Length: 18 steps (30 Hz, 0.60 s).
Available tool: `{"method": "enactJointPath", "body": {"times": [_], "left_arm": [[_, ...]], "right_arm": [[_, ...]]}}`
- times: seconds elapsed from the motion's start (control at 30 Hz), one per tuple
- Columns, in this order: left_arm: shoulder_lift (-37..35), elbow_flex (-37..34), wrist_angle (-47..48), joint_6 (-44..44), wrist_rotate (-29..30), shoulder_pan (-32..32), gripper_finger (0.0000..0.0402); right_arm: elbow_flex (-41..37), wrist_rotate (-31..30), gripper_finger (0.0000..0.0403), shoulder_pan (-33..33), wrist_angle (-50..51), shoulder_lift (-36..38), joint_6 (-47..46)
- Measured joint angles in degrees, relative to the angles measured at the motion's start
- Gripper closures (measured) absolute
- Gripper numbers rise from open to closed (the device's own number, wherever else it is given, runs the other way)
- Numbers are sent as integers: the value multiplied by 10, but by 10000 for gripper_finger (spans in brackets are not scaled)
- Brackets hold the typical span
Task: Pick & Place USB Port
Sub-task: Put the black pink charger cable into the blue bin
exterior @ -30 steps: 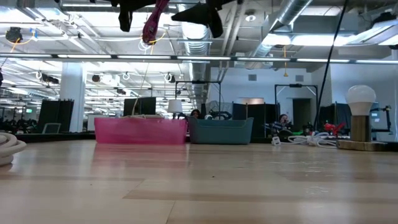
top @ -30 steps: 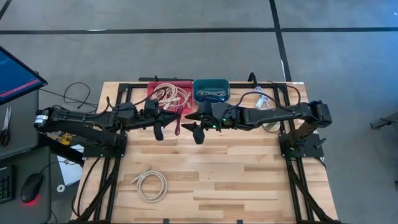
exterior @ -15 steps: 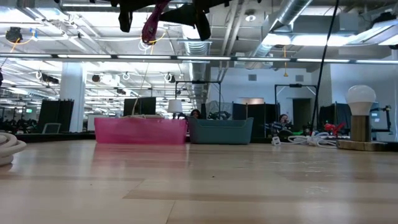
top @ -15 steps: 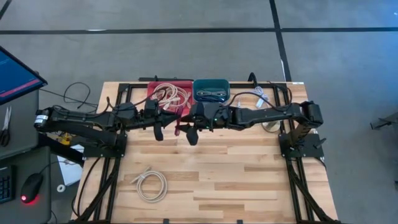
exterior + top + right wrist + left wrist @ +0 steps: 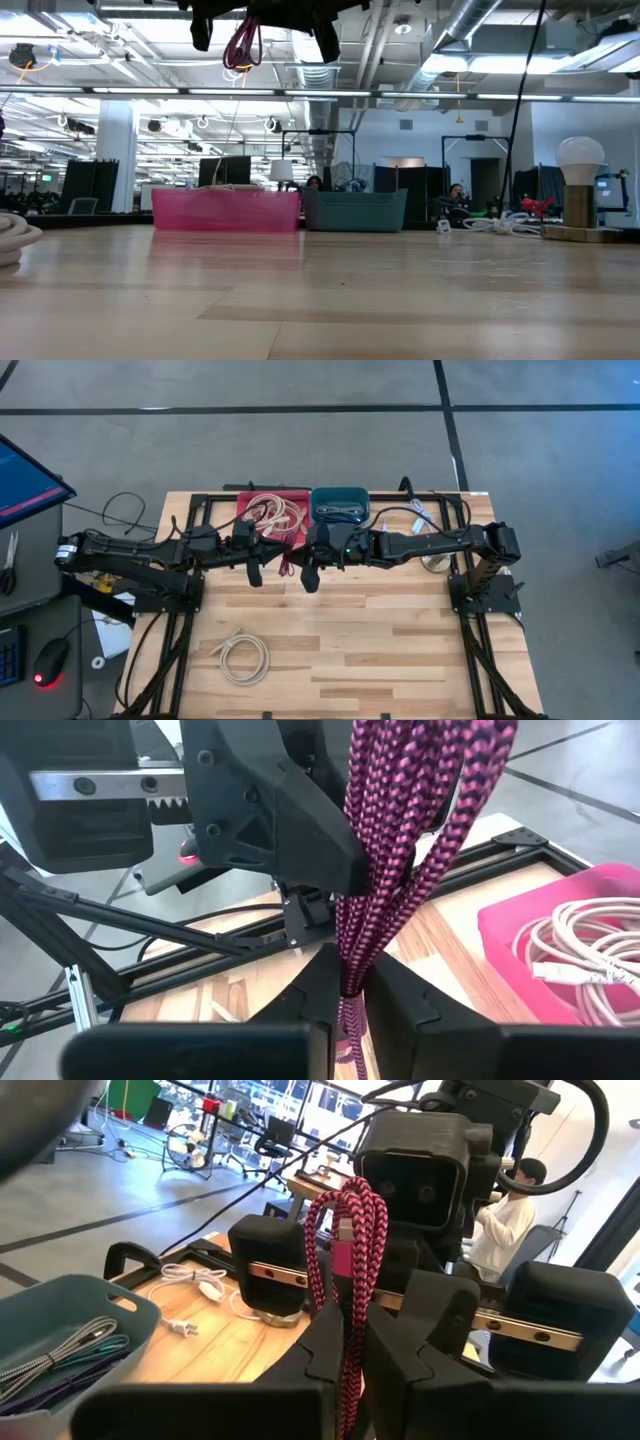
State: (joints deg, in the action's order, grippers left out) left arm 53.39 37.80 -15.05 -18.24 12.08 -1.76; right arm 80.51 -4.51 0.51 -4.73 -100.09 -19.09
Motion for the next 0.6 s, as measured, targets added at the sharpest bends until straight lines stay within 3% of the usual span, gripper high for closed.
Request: {"method": "enactJointPath", "body": {"times": [0.2,0.6], "left_arm": [[0,0,0,0,1,0,370],[0,0,-2,0,4,0,320]], "right_arm": [[0,0,394,0,0,0,2],[0,0,395,0,-4,0,2]]}}
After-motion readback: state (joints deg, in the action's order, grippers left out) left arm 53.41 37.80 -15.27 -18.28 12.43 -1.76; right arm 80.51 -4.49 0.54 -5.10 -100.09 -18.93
